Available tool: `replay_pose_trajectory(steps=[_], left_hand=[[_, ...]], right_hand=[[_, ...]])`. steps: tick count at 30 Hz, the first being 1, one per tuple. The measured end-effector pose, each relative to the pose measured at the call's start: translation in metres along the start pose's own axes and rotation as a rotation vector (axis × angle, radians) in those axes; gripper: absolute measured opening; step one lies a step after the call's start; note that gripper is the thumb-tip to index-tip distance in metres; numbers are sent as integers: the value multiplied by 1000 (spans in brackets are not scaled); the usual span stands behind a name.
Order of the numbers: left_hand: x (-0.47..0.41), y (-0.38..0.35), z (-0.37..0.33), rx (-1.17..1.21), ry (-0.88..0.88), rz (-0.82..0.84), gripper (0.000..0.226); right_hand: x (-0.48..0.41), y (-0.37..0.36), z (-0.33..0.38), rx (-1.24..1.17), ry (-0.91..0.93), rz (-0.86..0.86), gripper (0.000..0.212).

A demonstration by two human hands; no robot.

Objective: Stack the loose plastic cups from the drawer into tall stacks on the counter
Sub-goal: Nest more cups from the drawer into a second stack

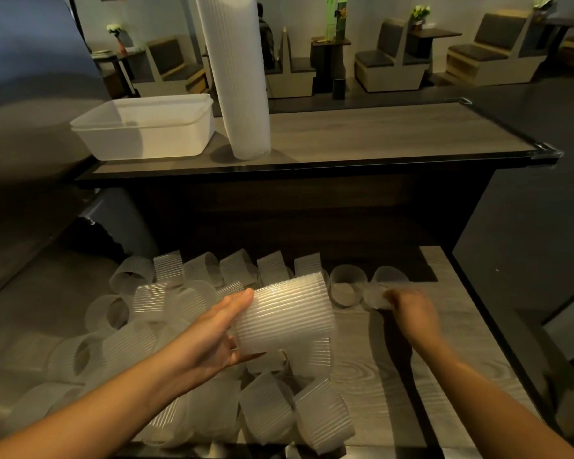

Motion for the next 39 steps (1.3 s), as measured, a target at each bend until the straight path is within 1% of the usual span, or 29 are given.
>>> replay_pose_trajectory(steps=[3, 5, 7, 8, 10, 11, 12, 13, 14, 15, 16, 18, 19, 21, 23, 25, 27, 28, 29, 31, 32, 35, 37, 39], left_hand=[[-1, -1, 1, 7, 5, -2, 56], [-2, -1, 1, 12, 7, 0, 59], [-3, -2, 1, 11, 6, -5, 61], [-4, -3, 1, 8, 6, -5, 61], [-5, -5, 1, -5, 2, 1, 61], [-5, -6, 1, -10, -1, 6, 61], [-6, -6, 1, -13, -2, 12, 61], [-6, -6, 1, -16, -2, 21, 62], [-7, -6, 2, -23, -1, 32, 62], [-7, -6, 2, -31, 0, 42, 62], [-8, -6, 3, -37, -1, 46, 61], [-9, -6, 5, -45, 0, 41, 60], [-9, -5, 6, -46, 4, 37, 60], [-10, -6, 8, -36, 15, 29, 60], [-10, -8, 8, -37, 19, 29, 58], [-9, -8, 8, -40, 17, 34, 57], [-8, -7, 8, -41, 11, 36, 56], [-7, -6, 8, -42, 9, 37, 56], [-6, -5, 7, -44, 6, 35, 55], [-5, -4, 7, -43, 5, 28, 56], [-5, -4, 7, -39, 7, 27, 56], [-3, -4, 8, -29, 16, 35, 56], [-1, -5, 8, -24, 13, 35, 55], [1, -3, 7, -13, 8, 33, 53]], right_hand=[[10, 9, 2, -538, -144, -21, 24], [21, 25, 15, -887, -144, -70, 19], [36, 46, 28, -1232, -76, -91, 17], [44, 57, 34, -1401, -42, -65, 16], [59, 74, 42, -1663, 64, 25, 11], [66, 79, 45, -1737, 120, 71, 20], [74, 83, 49, -1756, 167, 121, 36], [80, 83, 52, -1721, 186, 146, 48], [86, 83, 56, -1664, 191, 164, 52], [92, 82, 60, -1570, 207, 178, 51], [98, 83, 65, -1484, 217, 188, 43], [105, 84, 76, -1384, 222, 198, 14], [107, 83, 79, -1328, 222, 216, 11], [111, 83, 92, -1220, 248, 288, 26], [116, 81, 101, -1144, 282, 370, 30], [117, 84, 105, -1132, 316, 395, 30], [110, 87, 100, -1227, 282, 326, 27], [103, 87, 96, -1273, 244, 254, 26], [93, 84, 89, -1269, 204, 171, 25], [69, 71, 76, -1070, 126, 53, 22], [56, 62, 69, -925, 93, 34, 22], [22, 35, 60, -480, 59, 63, 36], [8, 23, 61, -293, 91, 119, 45], [0, 15, 62, -152, 150, 130, 47]])
Point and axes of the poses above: each hand's wrist, its own x-axis away from the middle knuckle, its own y-axis out of the back of the hand, z = x × y, the point moved 3 cm from there along -x, towards the middle knuckle, and after that the axes turned 10 degrees about z, right-handed, at the moved point
